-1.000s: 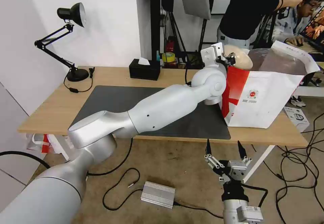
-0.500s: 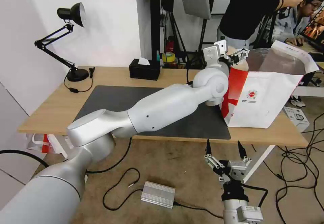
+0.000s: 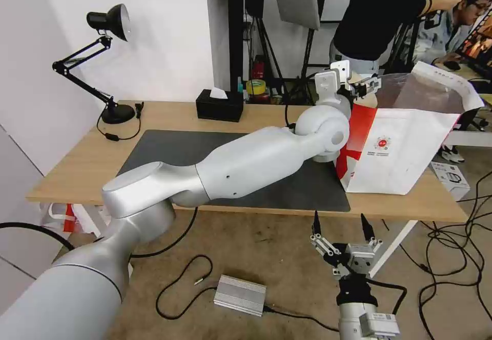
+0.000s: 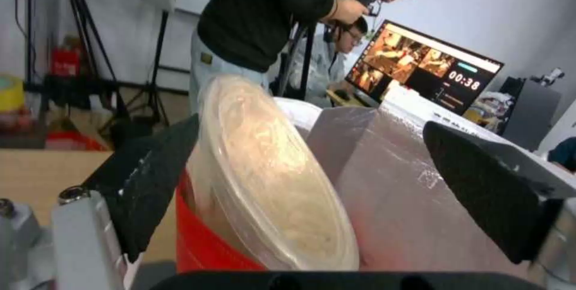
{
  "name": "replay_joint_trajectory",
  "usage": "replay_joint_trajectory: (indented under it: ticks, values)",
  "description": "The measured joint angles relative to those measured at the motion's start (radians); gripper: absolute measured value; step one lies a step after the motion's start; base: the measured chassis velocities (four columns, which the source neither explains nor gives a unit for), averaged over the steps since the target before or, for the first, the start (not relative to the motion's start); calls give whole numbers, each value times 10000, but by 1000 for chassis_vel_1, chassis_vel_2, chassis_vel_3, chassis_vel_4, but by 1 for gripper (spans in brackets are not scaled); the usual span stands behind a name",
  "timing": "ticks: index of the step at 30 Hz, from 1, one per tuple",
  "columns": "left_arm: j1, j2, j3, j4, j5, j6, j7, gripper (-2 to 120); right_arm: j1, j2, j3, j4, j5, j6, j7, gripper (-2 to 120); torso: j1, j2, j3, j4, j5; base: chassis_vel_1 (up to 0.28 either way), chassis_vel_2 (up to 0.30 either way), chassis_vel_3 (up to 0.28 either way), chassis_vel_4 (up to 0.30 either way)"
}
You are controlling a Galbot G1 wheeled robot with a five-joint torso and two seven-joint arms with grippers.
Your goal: Pick up the trash from the table and place it into the takeout bag.
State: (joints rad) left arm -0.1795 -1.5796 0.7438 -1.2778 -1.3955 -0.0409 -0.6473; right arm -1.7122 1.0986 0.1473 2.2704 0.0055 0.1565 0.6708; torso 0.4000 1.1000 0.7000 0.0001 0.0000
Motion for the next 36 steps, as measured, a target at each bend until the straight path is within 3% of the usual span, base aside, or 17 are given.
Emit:
replay_joint_trajectory:
  ticks: [19,36]
  values:
    - [-470,576,550,-275,917,-53,-92,100,0,0,0,0,0,0,0,100,0,0,0,-1,0,0,0,0,0]
    - [-654,2005,1122,-869,2235,226,-399,100,0,0,0,0,0,0,0,100,0,0,0,-1,-2,0,0,0,0]
